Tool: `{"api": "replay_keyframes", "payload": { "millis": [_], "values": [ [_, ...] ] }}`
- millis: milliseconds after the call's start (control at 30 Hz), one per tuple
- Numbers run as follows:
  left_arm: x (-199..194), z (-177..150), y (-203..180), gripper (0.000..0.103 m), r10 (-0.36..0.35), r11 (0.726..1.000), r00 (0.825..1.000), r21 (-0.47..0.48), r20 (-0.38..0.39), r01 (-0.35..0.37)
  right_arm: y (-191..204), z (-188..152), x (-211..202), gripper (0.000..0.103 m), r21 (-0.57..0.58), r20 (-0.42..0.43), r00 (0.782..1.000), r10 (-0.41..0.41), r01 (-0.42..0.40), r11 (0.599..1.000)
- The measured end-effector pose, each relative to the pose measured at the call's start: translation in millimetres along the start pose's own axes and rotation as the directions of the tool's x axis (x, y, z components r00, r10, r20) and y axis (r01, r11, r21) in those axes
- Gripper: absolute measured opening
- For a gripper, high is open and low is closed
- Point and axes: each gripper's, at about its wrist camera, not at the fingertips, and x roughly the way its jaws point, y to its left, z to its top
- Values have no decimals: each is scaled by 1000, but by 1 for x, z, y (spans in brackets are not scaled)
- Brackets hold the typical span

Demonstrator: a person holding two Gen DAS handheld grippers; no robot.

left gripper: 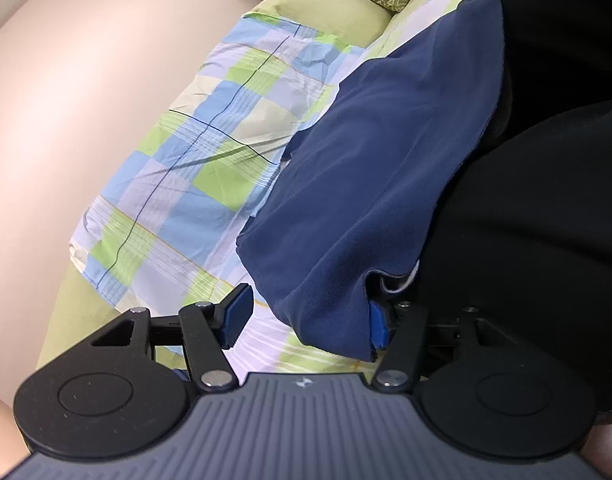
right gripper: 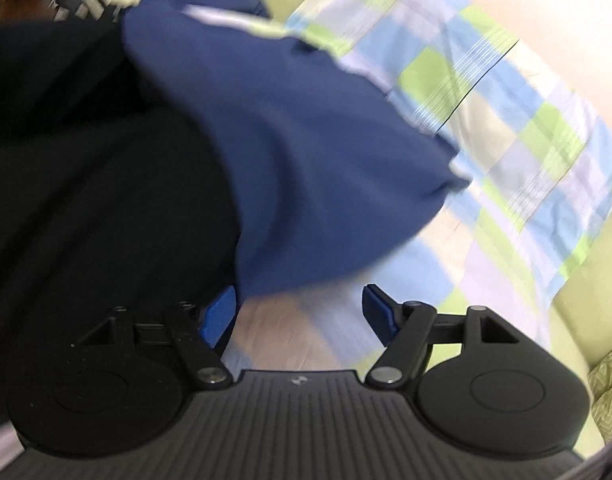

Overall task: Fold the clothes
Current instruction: 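Grasp the shirt edge with the left gripper while the right gripper grasps the hem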

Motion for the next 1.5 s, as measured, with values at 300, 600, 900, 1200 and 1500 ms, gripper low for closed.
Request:
{"api": "replay_keyframes", "payload": {
  "millis": [300, 600, 900, 1200, 1500],
  "values": [
    [4, 8, 6, 61, 0, 1000, 999, -10, -43, -1, 2, -8, 43, 75, -26, 119, 992, -49, 53, 998],
    [5, 10, 7, 58, 13, 1000, 999, -16, -30, -13, 11, 9, 5, 71, -162, 317, 927, -201, 262, 952],
    [9, 5, 6, 10, 6, 1000, 1000, 22, -24, -6, 44, 16, 10, 7, -453, 296, 934, -198, 320, 832],
    [5, 18, 58, 4, 33, 996, 999, -84, 3, -33, 13, 79, -15, 3, -328, 308, 911, -275, 373, 868],
    [-50, 23, 58, 3, 6, 989, 1000, -150, 11, -5, 22, 81, -68, 2, -298, 293, 909, -297, 382, 875]
  ]
}}
